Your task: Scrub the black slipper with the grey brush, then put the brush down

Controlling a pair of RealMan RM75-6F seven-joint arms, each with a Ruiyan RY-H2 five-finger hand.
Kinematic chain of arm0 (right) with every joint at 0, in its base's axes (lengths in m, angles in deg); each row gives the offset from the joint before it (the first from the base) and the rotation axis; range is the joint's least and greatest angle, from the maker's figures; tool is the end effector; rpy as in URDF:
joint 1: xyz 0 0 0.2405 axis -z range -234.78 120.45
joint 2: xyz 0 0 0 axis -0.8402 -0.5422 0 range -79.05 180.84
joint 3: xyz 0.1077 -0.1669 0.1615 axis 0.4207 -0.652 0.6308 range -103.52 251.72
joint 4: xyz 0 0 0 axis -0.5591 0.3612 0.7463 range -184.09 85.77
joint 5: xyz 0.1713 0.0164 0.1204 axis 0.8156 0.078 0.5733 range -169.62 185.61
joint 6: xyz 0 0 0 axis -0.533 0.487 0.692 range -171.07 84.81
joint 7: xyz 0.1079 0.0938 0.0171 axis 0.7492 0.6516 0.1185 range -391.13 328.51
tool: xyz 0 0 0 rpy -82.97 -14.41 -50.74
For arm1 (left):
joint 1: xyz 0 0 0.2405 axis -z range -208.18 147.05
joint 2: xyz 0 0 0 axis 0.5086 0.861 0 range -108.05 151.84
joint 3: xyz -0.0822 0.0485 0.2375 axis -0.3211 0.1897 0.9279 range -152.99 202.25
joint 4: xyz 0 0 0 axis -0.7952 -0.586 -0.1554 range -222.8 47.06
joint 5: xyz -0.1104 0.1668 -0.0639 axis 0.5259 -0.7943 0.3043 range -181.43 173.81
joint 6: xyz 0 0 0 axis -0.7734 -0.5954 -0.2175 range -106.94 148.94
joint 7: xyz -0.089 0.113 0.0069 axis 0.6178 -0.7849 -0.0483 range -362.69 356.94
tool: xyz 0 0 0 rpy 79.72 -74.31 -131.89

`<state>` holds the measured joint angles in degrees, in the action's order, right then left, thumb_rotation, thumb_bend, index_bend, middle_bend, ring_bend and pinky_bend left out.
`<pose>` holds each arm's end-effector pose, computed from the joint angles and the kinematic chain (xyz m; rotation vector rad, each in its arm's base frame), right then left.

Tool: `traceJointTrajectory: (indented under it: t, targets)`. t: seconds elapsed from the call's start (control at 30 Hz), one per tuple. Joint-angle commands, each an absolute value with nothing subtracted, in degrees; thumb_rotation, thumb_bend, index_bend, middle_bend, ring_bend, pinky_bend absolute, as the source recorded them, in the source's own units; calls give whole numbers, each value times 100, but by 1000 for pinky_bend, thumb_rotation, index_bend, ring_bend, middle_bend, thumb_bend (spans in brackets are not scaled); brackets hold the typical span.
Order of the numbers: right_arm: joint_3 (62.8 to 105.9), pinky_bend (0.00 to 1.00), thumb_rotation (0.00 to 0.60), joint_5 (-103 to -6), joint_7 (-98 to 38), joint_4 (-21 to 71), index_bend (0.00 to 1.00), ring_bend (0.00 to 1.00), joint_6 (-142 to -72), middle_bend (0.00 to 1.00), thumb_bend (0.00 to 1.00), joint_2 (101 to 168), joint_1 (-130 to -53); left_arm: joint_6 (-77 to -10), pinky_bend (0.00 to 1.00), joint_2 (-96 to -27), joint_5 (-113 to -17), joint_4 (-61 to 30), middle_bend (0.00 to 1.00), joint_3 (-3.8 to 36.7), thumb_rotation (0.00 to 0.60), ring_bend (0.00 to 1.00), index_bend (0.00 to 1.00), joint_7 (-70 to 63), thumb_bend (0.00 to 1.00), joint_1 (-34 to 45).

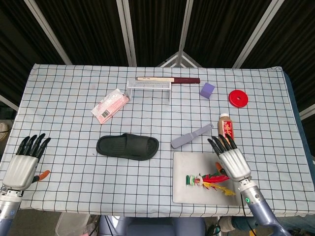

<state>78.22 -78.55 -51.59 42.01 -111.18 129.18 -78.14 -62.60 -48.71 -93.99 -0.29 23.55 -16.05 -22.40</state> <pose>-0.2301 -0.2510 0.0446 1.8159 -0.7443 0.8687 -0.2999 0.1919 0.1180 -1.5696 -0.7088 -0.8038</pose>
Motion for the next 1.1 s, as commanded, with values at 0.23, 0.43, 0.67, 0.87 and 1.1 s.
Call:
traceJointTrajectory:
  t: [0.23, 0.43, 0.67, 0.87, 1.1]
  targets:
    - [8349, 0, 600, -7145, -5716, 3771, 140, 1, -9985, 161, 423, 13669, -8772, -6089, 0, -4830, -9220, -22, 0, 2339, 600, 0, 0, -1623, 63, -2205]
    - [8516, 0, 600, -7004, -5878, 3362, 156, 7, -9677, 174, 423, 14004, -9177, -6074, 0, -4819, -9127, -17, 0, 2305, 600, 0, 0, -1631, 64, -2203]
    - [8527, 0, 600, -6883, -6031, 3110, 163, 7, -9449, 174, 423, 14253, -9460, -6015, 0, -4800, -9043, -13, 0, 2299, 600, 0, 0, -1627, 63, -2194]
    - [8475, 0, 600, -6786, -6141, 2983, 193, 19, -9347, 193, 423, 14398, -9594, -5995, 0, -4788, -8998, -11, 0, 2294, 600, 0, 0, -1616, 63, -2190]
    - [8461, 0, 600, -6673, -6171, 2753, 240, 40, -9268, 228, 423, 14555, -9733, -6008, 0, -4779, -8972, -8, 0, 2286, 600, 0, 0, -1615, 63, -2193]
